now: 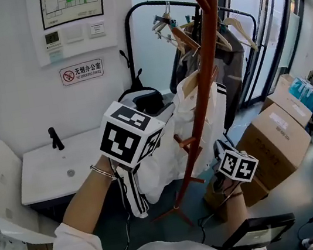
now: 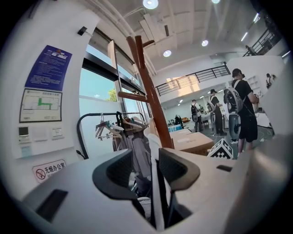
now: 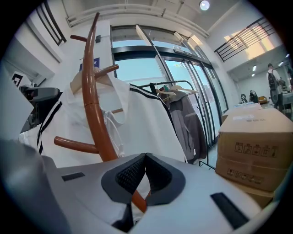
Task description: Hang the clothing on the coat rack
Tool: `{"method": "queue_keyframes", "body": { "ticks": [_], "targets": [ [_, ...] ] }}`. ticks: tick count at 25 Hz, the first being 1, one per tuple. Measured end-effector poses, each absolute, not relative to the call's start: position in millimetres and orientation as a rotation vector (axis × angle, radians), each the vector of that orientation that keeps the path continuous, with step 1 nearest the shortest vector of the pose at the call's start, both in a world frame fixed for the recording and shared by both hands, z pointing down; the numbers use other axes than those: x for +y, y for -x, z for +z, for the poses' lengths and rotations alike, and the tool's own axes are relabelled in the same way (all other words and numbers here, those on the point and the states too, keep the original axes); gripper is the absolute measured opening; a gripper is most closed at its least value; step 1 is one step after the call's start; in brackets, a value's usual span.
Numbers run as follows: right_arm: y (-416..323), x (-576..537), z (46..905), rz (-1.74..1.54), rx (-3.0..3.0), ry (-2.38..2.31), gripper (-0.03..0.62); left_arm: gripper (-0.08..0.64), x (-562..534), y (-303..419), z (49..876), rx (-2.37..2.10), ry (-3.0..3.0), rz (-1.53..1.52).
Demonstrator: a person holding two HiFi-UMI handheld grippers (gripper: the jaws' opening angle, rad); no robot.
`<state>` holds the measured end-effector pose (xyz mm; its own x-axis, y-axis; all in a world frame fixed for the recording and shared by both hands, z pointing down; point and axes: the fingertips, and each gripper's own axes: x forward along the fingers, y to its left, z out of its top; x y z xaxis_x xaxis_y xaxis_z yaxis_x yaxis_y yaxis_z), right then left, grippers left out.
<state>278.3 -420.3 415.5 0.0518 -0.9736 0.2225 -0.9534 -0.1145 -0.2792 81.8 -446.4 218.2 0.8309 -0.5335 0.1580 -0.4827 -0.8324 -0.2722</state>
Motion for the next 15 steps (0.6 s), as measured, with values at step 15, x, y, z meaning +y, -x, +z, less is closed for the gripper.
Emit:
{"method": "queue_keyframes", "body": {
  "ticks": [15],
  "targets": [
    [-217.0,-417.1,428.7,-0.535,2.072,2.323,0.023,0.178,-442.8,3.8,242.8,0.933,2.941,-0.036]
  ]
}}
